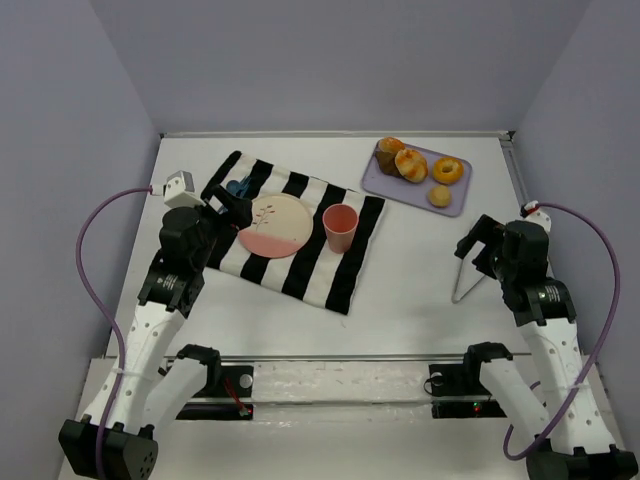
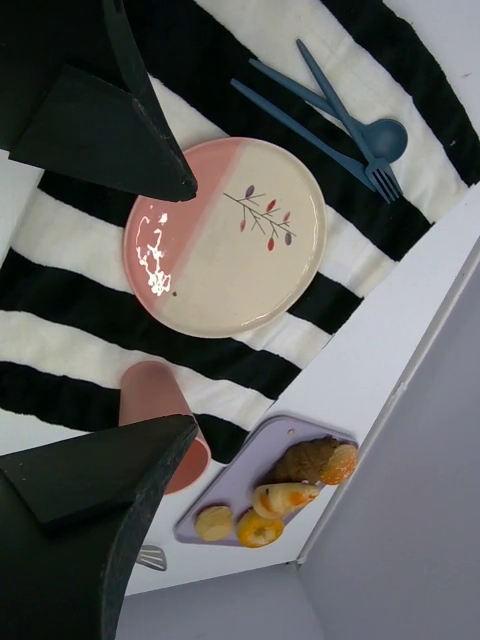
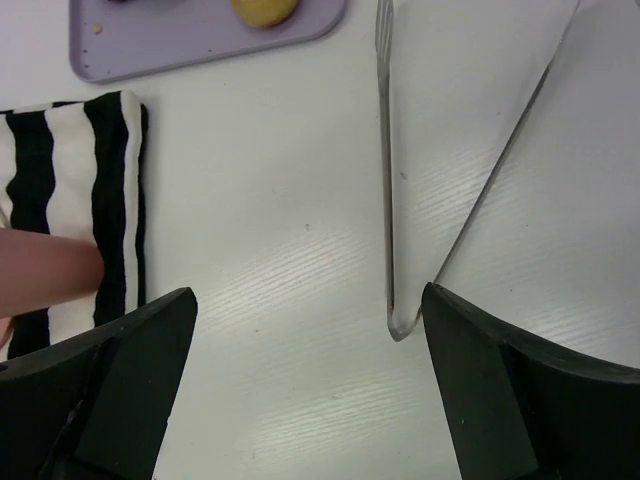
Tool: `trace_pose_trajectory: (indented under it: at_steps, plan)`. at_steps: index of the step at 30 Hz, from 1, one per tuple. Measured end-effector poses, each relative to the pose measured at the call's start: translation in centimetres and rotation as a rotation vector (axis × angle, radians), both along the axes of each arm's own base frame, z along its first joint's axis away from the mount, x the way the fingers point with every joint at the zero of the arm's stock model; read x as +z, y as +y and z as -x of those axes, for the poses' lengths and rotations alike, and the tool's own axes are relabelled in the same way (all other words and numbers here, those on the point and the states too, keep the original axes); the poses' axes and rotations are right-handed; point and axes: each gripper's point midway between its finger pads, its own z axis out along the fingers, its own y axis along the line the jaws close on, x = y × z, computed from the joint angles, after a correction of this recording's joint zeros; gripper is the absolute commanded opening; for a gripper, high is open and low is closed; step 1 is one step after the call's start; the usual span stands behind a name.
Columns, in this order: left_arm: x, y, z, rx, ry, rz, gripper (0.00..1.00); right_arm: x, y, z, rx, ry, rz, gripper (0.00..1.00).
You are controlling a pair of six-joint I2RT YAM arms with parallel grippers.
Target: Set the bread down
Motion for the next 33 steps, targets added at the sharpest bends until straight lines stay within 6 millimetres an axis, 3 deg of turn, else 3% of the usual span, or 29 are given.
trace_pose_trajectory:
  at_steps: [10,19,23,27,33]
  plan:
    - [-0.5,0.1,-0.2,0.008,0.017,-0.007,0.99,-1.5,-1.0,-0.6,-0.065,0.094,0.025,1.0]
    - [-0.7,0.4,-0.2,0.025,0.02,-0.012,0.99,-2.9,-2.3,0.0,-0.214,0.151,-0.007,1.0]
    - [-0.7,0.6,-0.2,0.033,0.019,-0.014,0.99,-4.8,-2.8,-0.2,-0.266,0.233,0.003,1.0]
    - [-0.7,0.6,-0.3,0.033,0.02,-0.015,0.99,-8.8,-2.7,-0.2,-0.288,0.377,0.016,1.0]
    - [-1.0,0.6,-0.2,0.034,0.024,-0.016,0.99,-12.9,-3.0,-0.2,-0.32,0.513,0.018,1.0]
